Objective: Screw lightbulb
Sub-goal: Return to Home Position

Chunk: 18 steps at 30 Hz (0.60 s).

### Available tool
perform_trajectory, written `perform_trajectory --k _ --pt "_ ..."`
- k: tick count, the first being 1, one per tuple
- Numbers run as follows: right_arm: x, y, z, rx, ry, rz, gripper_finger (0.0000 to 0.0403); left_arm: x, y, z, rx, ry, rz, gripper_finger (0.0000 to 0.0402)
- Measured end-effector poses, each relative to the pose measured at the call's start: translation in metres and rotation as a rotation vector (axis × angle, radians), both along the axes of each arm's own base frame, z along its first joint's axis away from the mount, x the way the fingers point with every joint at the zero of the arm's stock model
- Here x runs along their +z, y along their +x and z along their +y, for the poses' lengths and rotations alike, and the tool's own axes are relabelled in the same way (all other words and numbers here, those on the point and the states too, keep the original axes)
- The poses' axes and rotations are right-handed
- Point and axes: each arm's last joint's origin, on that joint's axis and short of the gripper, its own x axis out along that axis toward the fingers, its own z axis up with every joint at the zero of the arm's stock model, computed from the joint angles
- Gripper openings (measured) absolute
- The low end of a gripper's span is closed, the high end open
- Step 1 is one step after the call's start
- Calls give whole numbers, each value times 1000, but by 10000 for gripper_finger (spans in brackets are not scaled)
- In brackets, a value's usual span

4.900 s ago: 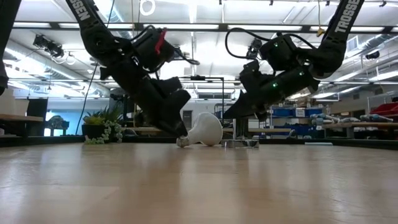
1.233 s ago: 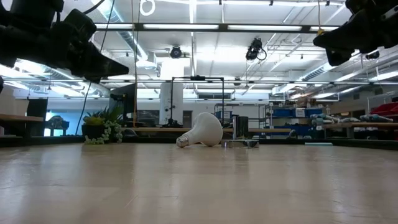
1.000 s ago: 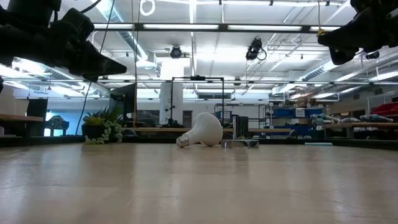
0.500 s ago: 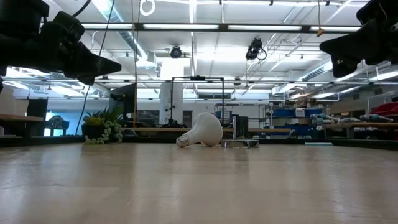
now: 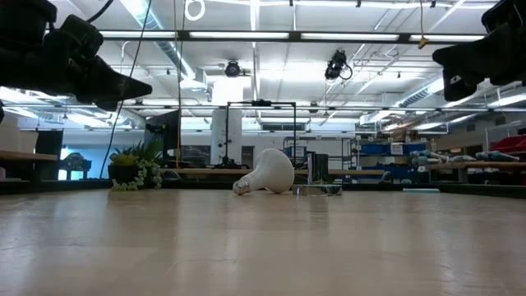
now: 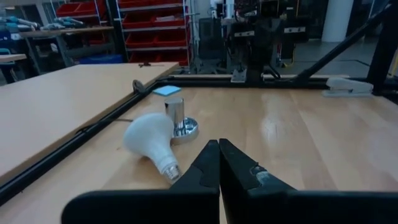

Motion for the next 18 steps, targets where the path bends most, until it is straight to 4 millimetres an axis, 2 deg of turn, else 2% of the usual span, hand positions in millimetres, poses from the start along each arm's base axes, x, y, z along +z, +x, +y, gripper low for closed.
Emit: perform_trajectory --k 11,18 --pt "0 1 -5 -30 17 1 0 2 -18 2 0 3 -38 1" --pt "-2 4 -18 -37 45 10 0 6 -22 3 -4 26 -53 1"
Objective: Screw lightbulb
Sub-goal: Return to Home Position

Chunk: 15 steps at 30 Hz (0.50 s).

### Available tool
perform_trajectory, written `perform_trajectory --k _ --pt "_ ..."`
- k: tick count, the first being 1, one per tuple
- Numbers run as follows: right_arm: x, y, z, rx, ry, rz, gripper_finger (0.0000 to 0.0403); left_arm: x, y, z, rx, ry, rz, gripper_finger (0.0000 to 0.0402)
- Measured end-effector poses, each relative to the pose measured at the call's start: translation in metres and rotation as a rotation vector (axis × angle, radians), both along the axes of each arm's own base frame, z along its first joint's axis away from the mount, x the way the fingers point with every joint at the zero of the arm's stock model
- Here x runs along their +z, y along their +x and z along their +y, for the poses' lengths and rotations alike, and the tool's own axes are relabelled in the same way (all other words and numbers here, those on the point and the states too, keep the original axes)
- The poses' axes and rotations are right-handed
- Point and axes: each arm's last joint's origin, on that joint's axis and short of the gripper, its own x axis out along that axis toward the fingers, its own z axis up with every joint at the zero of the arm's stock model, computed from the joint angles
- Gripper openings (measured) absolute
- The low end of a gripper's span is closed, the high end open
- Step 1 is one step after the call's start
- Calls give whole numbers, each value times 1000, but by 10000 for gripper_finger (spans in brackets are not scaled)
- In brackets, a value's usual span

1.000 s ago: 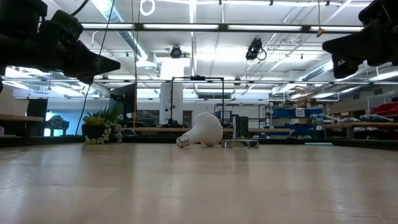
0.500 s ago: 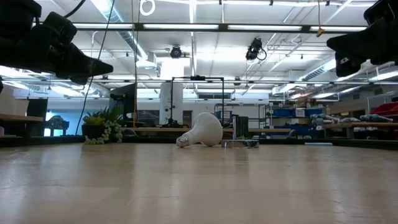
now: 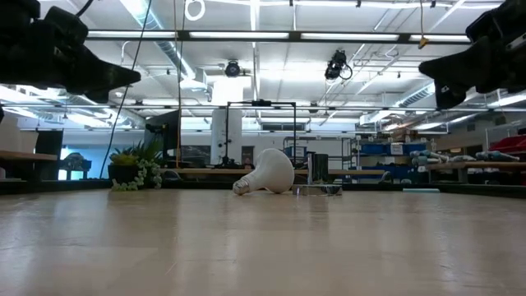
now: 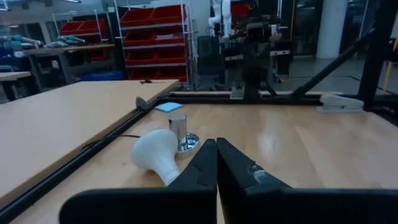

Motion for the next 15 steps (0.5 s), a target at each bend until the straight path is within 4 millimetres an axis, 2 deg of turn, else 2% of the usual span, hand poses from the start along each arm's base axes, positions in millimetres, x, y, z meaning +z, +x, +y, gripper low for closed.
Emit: perform_trajectory --k 8,15 --pt "-1 0 -14 -118 -2 15 0 -2 1 3 12 -14 -23 1" --pt "-2 0 -17 -133 -7 28 0 -2 1 6 48 4 -23 1"
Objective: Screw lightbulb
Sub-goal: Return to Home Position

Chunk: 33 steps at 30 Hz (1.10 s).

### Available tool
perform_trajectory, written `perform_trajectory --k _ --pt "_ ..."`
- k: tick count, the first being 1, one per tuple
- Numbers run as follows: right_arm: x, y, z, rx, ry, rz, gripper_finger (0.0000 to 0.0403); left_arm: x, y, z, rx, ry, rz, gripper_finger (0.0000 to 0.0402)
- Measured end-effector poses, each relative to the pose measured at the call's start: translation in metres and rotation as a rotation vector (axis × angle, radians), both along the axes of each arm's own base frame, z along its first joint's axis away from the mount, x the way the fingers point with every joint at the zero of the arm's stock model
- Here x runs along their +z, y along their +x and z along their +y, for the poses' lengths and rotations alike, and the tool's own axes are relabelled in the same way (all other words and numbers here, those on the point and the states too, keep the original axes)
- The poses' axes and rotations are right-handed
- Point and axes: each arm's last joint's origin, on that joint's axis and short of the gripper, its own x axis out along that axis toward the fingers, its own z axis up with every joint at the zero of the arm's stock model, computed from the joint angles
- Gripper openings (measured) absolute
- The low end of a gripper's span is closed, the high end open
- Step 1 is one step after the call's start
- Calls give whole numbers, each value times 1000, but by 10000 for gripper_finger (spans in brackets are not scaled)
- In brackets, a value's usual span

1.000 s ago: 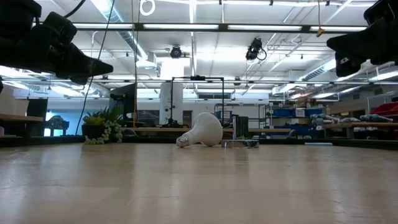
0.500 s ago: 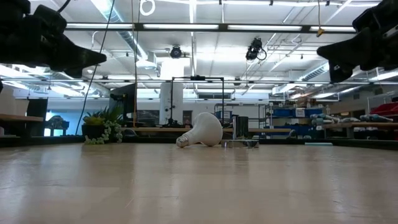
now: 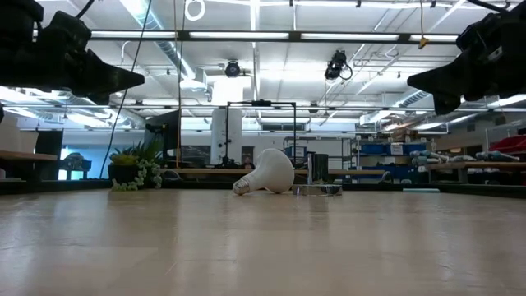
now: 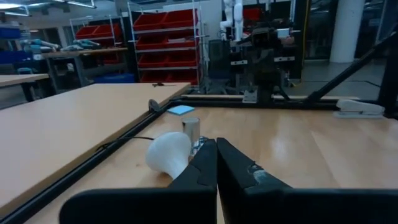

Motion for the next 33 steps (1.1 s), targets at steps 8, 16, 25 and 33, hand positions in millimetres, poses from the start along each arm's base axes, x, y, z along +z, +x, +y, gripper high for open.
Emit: perform_trajectory --k 8,16,25,33 --pt "0 0 -2 -25 -17 4 0 2 -1 5 68 23 -11 1" --pt "1 -1 -6 -88 -62 7 1 3 0 4 26 25 -31 1" --pt "-1 -1 -12 -153 -59 23 17 -1 0 5 54 21 13 5" --pt "-2 0 -12 -152 -32 36 19 -1 0 5 57 21 11 5"
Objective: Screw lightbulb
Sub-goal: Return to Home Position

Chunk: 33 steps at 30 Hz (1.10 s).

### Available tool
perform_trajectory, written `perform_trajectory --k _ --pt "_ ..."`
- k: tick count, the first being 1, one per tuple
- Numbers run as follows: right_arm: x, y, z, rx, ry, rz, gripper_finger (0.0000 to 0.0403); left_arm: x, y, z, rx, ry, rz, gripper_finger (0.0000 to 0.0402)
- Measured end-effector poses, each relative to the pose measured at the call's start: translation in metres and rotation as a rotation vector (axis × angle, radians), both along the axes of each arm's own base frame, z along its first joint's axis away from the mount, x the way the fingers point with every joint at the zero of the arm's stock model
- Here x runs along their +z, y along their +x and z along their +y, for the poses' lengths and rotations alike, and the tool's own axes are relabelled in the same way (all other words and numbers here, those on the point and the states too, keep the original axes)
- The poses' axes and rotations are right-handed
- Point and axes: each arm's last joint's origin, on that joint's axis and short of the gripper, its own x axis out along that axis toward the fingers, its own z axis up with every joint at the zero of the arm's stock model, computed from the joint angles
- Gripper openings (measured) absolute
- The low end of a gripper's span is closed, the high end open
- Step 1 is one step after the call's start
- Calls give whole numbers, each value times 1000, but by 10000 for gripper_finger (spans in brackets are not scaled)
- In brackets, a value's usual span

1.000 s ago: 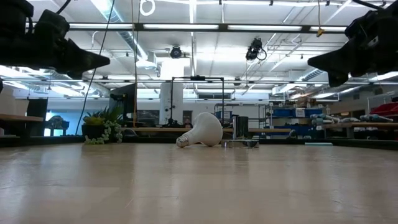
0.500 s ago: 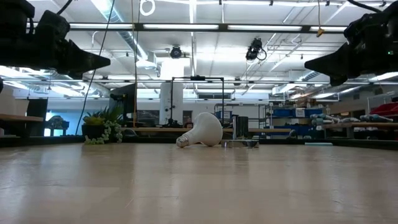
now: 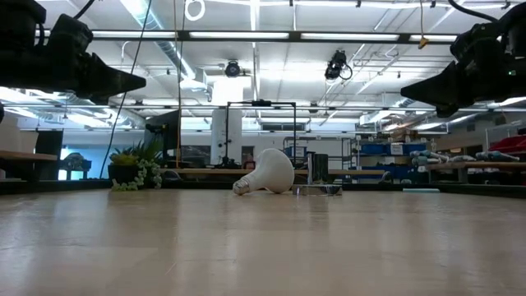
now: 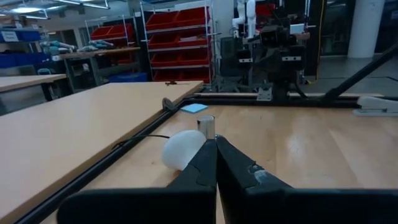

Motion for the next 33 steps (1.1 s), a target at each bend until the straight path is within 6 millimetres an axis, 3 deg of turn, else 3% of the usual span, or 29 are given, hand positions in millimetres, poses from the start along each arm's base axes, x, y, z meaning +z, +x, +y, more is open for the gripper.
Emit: perform_trajectory --k 33 --pt "0 0 0 2 -1 0 19 6 0 0 2 2 -63 6"
